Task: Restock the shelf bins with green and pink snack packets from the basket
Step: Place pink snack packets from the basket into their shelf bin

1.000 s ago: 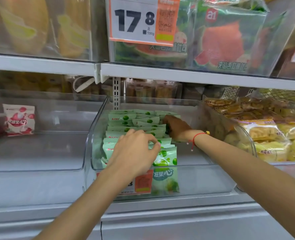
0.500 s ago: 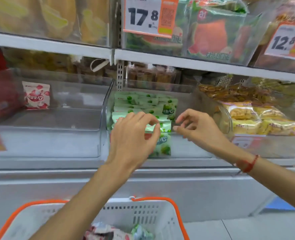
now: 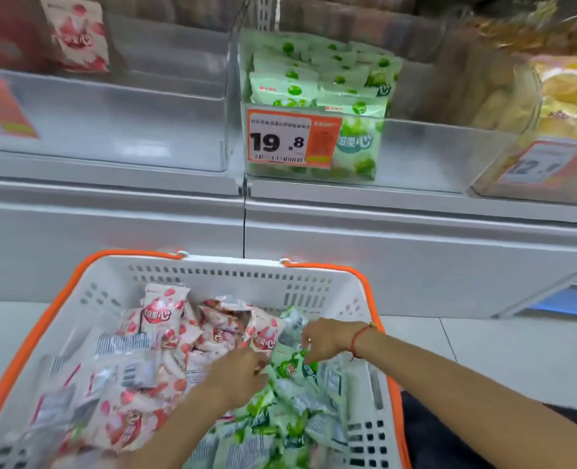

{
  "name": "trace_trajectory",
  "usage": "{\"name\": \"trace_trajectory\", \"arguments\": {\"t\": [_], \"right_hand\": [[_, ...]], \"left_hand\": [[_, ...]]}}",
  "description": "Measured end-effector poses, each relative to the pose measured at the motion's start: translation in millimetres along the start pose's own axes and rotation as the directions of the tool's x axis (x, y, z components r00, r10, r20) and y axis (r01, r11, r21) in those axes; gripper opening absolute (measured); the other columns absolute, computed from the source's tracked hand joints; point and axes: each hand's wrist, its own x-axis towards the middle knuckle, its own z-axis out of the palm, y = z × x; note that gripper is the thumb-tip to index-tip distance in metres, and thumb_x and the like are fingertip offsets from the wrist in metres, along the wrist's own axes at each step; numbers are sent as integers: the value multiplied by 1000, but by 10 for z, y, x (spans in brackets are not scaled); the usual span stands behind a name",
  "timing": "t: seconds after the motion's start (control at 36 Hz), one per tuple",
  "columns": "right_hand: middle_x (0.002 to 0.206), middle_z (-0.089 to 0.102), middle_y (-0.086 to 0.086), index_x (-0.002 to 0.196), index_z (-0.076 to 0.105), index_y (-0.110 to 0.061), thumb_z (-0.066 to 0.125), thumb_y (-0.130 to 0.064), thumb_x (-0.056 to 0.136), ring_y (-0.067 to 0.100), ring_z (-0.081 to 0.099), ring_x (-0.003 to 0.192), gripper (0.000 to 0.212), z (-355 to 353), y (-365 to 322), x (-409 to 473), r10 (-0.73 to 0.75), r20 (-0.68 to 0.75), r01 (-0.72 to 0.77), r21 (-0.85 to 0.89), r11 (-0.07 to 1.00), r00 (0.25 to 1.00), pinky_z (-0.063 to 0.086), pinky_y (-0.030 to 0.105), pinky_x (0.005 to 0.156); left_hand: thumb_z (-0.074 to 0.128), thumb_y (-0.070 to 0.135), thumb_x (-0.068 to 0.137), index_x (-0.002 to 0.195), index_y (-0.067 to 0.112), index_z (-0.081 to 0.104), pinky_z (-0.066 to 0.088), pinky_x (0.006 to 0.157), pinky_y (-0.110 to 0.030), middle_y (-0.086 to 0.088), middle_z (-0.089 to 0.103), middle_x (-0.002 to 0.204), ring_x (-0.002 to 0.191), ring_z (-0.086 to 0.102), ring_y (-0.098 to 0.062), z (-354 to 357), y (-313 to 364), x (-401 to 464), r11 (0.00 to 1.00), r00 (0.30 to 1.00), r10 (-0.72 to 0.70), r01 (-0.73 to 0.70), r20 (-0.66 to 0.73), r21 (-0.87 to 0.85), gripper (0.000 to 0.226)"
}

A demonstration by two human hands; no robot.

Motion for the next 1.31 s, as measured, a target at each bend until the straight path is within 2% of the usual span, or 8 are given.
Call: {"name": "trace_trajectory", "arguments": {"t": [0.11, 0.28, 0.44, 0.53, 0.67, 0.89, 1.03, 1.31], "right_hand": [[78, 56, 11, 88, 56, -3, 38, -53, 97, 22, 50, 67, 54, 385, -207, 117, -15, 205, 17, -9, 1000, 979, 45, 35, 75], [148, 37, 7, 145, 34, -10, 60, -59, 83, 27, 43, 128, 83, 496, -200, 136, -92, 379, 69, 72, 995, 921, 38, 40, 108], [100, 54, 3, 131, 51, -16, 70, -21, 82, 23, 56, 86, 53, 425, -84, 89, -118, 224, 97, 104, 990, 967, 53, 36, 77], [69, 42, -2, 83, 49, -21, 63, -7, 75, 14, 39, 60, 21, 203, 34, -89, -117, 123, 73, 314, 946, 985, 34, 25, 53], [91, 53, -5, 125, 49, -12, 60, -1, 83, 10, 54, 81, 45, -282, 163, -472, -84, -10, 76, 551, 831, 996, 48, 22, 73], [70, 65, -3, 89, 60, -13, 57, 5, 83, 7, 62, 68, 19, -988, 192, -1230, -116, -279, 299, 809, 507, 953, 51, 19, 69], [99, 68, -9, 113, 64, -27, 69, -44, 72, 6, 63, 93, 45, -1249, 193, -1821, -110, -471, 398, 573, 716, 875, 46, 20, 84], [81, 75, 7, 86, 74, -9, 78, -24, 71, 10, 66, 72, 22, -1326, 149, -2140, -31, -734, 590, 518, 619, 678, 49, 15, 61]], "left_hand": [[42, 44, 98, 150, 28, 23, 32, 106, -36, -3, 39, 150, 133, 42, -23, 320, -44, -44, 987, 990, 47, -66, 130, 144, 57], [55, 45, 92, 140, 31, 41, 42, 99, -34, 0, 59, 132, 118, 55, -20, 334, -38, -6, 983, 997, 63, -68, 38, 168, 52], [64, 41, 88, 144, 27, 38, 39, 104, -34, 1, 43, 144, 130, 43, -18, 150, -16, 2, 998, 996, 50, -47, 73, -42, 63], [70, 31, 86, 143, 23, 38, 37, 102, -27, 2, 41, 146, 130, 42, -16, -104, 19, -22, 966, 993, 89, -68, 76, -248, 66], [70, 33, 85, 146, 19, 34, 38, 100, -19, 3, 41, 147, 132, 42, -13, -607, 177, -62, 849, 952, 190, -37, 240, -527, 73], [67, 24, 87, 105, 12, 66, 51, 90, -23, 1, 70, 92, 89, 67, -8, -1365, 500, -193, 684, 961, 240, -268, -138, -678, 22], [68, 28, 82, 96, 14, 68, 47, 75, -19, -1, 69, 90, 83, 62, -6, -1879, 742, -345, 662, 903, 343, -428, -259, -615, 20], [85, 41, 63, 111, 30, 62, 49, 76, -13, 12, 71, 103, 96, 65, 1, -2447, 1285, -498, 587, 843, 245, -522, -478, -619, 54]]}}
